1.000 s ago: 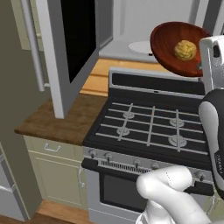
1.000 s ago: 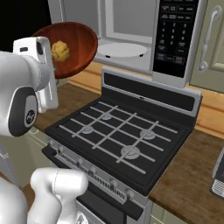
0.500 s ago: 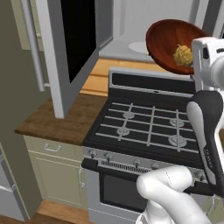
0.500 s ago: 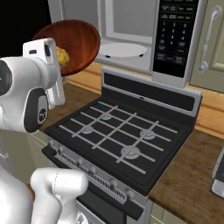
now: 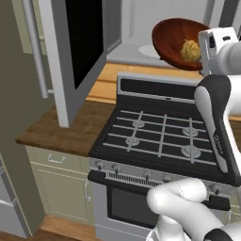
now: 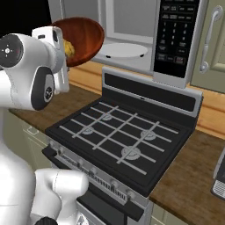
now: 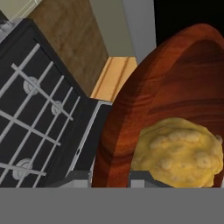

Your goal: Pick the squash from the sink and place it in the bowl. Then pick the bowl and place it in the microwave. Then close the microwave door and press the start button.

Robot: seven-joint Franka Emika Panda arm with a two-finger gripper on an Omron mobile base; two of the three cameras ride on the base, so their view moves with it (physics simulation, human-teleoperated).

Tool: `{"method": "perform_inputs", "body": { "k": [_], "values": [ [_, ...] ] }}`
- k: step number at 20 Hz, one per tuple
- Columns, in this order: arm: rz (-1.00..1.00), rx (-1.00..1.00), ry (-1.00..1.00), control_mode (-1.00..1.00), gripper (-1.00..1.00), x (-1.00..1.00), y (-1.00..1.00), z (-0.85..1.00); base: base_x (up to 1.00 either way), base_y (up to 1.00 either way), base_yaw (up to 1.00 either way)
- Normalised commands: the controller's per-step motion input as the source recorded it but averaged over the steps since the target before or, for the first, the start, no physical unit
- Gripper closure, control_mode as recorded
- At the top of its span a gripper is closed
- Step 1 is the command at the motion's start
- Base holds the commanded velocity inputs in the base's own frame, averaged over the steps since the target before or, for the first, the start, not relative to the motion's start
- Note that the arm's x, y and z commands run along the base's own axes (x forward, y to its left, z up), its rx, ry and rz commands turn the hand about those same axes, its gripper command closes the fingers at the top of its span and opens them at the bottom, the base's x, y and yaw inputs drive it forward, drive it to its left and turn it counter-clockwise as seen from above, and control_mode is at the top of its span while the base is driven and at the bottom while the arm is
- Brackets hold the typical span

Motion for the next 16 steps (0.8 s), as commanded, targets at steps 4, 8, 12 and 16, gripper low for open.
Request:
{"method": "perform_inputs", "body": {
  "k": [4, 8, 12, 16],
  "values": [
    [0.00, 0.00, 0.00, -1.00, 1.00, 0.39, 0.00, 0.00, 0.00, 0.00, 0.00],
    [0.00, 0.00, 0.00, -1.00, 1.00, 0.50, -0.13, 0.00, 0.00, 0.00, 0.00],
    [0.00, 0.00, 0.02, -1.00, 1.00, 0.58, -0.23, 0.00, 0.00, 0.00, 0.00],
    [0.00, 0.00, 0.01, -1.00, 1.00, 0.50, -0.33, 0.00, 0.00, 0.00, 0.00]
  ]
}}
